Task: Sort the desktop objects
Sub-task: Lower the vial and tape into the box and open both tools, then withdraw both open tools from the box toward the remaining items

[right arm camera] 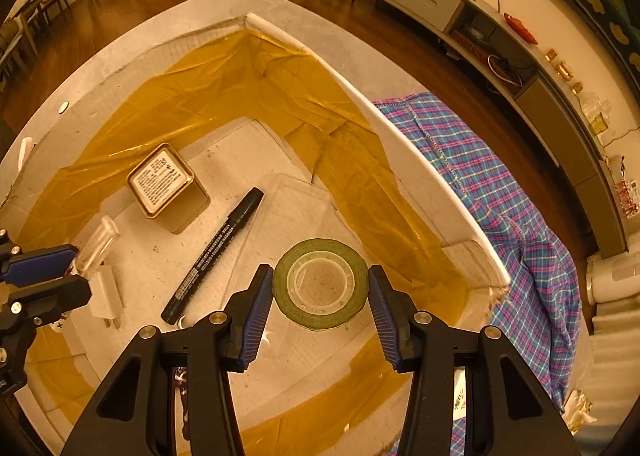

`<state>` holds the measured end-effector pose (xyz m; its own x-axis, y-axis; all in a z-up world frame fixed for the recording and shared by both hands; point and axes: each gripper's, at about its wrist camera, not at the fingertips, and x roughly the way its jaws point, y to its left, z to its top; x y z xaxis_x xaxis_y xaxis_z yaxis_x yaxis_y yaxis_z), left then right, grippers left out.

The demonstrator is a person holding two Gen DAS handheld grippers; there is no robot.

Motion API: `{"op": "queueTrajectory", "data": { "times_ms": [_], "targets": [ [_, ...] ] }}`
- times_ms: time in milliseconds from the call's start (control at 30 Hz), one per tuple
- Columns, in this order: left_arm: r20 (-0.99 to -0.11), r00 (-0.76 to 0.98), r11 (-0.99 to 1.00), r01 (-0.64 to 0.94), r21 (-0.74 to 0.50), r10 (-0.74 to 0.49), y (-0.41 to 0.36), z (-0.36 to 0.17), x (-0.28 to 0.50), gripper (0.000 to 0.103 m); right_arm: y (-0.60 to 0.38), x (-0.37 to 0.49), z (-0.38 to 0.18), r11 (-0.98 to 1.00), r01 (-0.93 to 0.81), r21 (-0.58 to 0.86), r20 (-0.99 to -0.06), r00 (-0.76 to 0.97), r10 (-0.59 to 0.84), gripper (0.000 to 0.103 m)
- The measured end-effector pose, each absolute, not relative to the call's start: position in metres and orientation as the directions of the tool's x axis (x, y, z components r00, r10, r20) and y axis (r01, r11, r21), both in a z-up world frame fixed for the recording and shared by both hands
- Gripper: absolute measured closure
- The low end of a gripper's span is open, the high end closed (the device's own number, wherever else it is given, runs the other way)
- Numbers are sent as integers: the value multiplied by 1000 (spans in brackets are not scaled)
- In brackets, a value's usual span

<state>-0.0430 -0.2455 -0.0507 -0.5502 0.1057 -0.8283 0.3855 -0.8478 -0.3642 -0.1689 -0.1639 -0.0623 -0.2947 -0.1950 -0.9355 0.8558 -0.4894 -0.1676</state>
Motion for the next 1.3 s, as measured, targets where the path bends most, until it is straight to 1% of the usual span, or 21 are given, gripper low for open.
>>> {"op": "queueTrajectory", "data": {
  "times_ms": [200,733,767,967,1067,1300],
  "targets": [
    [-828,-549,-842,390,-373,113,-245,-51,-43,78,-161,-174,-60,-515,844,-153,-935,-293,-202,52],
    [-832,-550,-867,376,-327,76,-236,-37,-30,75,-136,-159,-36,-543,833,-103,-928,-277,-249,49],
    [-832,-550,-872,372,-318,69,-234,-35,-28,73,-134,-156,-33,-540,836,-97,-927,-274,-256,49],
    [-834,-548,-876,369,-312,66,-228,-29,-22,72,-124,-141,-24,-531,844,-80,-923,-264,-281,49],
    [-829,-557,-886,356,-298,55,-222,-23,-18,70,-115,-134,-18,-532,844,-64,-918,-259,-300,49],
    [-822,-567,-902,326,-283,53,-207,-15,-12,70,-92,-123,-8,-536,844,-16,-905,-240,-350,48]
  ]
}}
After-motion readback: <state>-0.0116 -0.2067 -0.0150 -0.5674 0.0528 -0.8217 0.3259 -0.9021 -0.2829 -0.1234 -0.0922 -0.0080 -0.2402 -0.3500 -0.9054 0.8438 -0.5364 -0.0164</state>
